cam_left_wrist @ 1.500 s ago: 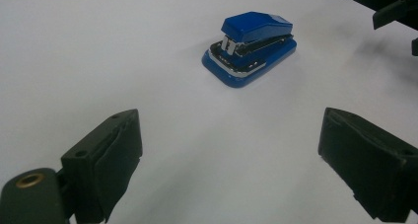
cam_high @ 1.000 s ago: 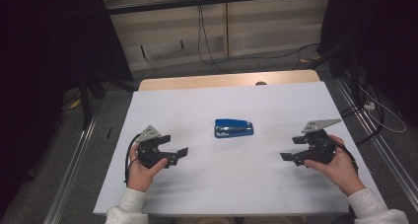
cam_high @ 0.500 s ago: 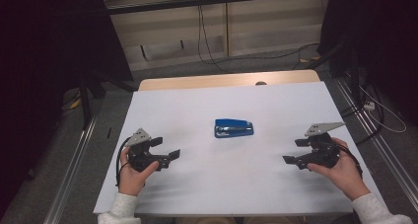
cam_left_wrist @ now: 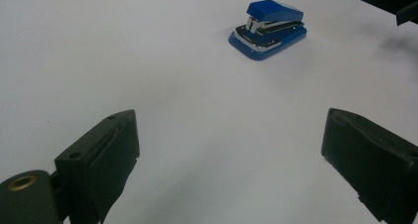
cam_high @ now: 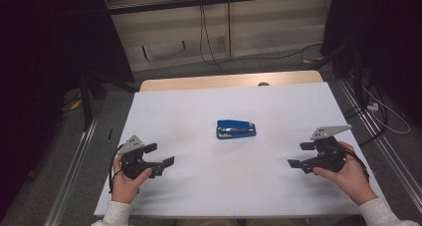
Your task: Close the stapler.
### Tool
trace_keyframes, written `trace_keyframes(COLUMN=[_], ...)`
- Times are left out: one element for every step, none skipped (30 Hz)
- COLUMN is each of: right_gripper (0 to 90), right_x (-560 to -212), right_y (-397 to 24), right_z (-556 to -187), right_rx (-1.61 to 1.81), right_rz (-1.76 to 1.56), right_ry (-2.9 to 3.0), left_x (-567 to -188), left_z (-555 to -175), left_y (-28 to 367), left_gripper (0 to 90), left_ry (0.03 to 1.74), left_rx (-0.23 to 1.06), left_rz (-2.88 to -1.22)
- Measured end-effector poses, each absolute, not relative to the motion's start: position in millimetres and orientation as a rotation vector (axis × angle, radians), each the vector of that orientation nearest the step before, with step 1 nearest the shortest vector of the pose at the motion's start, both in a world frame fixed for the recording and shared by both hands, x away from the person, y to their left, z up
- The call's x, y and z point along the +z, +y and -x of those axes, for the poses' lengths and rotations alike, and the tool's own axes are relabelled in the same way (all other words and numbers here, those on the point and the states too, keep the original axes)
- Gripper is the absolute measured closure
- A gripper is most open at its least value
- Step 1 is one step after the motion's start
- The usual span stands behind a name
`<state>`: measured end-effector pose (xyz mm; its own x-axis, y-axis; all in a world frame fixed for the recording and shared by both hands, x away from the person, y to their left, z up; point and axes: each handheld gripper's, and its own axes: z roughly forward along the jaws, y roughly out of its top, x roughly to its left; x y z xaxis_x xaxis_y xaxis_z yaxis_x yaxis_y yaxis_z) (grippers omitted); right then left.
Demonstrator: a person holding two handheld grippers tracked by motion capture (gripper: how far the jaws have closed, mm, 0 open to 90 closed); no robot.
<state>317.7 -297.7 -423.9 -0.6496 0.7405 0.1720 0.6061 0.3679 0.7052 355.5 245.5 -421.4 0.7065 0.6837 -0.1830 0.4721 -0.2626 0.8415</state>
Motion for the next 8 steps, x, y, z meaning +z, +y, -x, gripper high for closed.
trace_keyframes(right_gripper=[17.0,17.0,17.0,17.0,17.0,17.0,17.0,17.0], right_x=[-423.8,-423.7,-423.8,-423.8,-424.1,-424.2,-424.3,-424.3], right_y=[-297.8,-297.8,-297.6,-297.3,-296.8,-296.7,-296.6,-296.7], right_z=[-317.6,-317.8,-317.8,-317.9,-318.1,-318.2,-318.3,-318.4], right_rx=[1.145,1.148,1.150,1.145,1.140,1.141,1.142,1.139], right_rz=[-1.220,-1.219,-1.218,-1.218,-1.213,-1.210,-1.214,-1.213], right_ry=[2.448,2.448,2.449,2.451,2.451,2.454,2.453,2.453], left_x=[-421.3,-421.5,-421.6,-421.8,-422.0,-422.4,-422.6,-423.0], left_z=[-354.5,-354.0,-353.6,-353.1,-353.1,-353.0,-353.1,-353.2], left_y=[247.4,248.0,249.5,250.3,251.0,251.5,252.1,252.0], left_gripper=[7.6,7.6,7.6,7.6,7.6,7.6,7.6,7.6], left_ry=[0.894,0.893,0.892,0.901,0.897,0.898,0.900,0.899], left_rx=[0.269,0.267,0.266,0.267,0.270,0.268,0.264,0.267], left_rz=[-1.921,-1.916,-1.918,-1.915,-1.918,-1.913,-1.911,-1.910])
